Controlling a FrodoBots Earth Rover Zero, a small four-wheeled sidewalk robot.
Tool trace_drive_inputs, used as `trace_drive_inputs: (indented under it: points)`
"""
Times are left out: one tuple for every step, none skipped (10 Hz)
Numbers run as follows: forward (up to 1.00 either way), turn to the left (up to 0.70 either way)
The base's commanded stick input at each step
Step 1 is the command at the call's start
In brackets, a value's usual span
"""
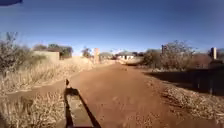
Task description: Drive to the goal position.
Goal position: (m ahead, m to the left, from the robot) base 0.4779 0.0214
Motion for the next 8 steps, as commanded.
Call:
trace_drive_inputs:
  points:
    - [0.50,0.00]
    - [0.50,0.00]
    - [0.50,0.00]
    - [0.50,-0.11]
    - [0.50,-0.22]
    - [0.50,-0.33]
    - [0.50,-0.44]
    - [0.50,-0.50]
